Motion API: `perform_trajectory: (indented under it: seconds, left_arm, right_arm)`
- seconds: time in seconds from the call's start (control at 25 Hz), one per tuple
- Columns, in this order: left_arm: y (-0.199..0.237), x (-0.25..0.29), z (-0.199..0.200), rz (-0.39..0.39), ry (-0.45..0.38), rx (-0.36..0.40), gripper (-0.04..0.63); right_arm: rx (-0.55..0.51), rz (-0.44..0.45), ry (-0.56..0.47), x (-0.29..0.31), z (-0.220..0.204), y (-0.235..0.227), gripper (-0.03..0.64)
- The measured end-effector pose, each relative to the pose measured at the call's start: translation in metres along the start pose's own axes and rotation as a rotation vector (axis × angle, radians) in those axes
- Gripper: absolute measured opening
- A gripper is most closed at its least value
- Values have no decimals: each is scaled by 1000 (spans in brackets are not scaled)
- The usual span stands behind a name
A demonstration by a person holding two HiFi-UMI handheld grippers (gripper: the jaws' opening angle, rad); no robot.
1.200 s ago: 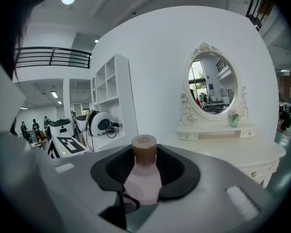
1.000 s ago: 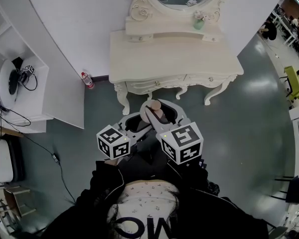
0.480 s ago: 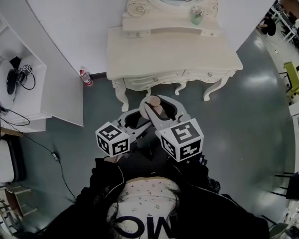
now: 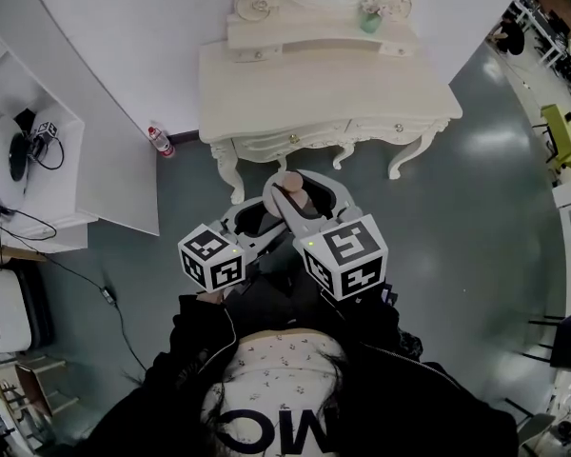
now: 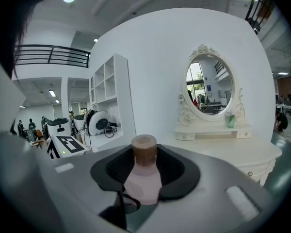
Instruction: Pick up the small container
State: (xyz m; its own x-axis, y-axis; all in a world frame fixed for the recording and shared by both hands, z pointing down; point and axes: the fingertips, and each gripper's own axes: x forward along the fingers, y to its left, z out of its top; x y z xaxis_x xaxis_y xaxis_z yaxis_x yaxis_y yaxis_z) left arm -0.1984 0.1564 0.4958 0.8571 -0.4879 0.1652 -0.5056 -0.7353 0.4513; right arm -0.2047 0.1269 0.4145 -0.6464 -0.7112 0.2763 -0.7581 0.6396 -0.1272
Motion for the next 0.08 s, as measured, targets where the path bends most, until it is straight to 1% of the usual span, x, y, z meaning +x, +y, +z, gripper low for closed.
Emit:
perform_trajectory:
  seconds: [0.08]
  left_arm:
    - [2, 0, 2, 3, -8, 4, 216]
  right_arm:
    - [-9, 3, -4, 2, 2, 0, 150]
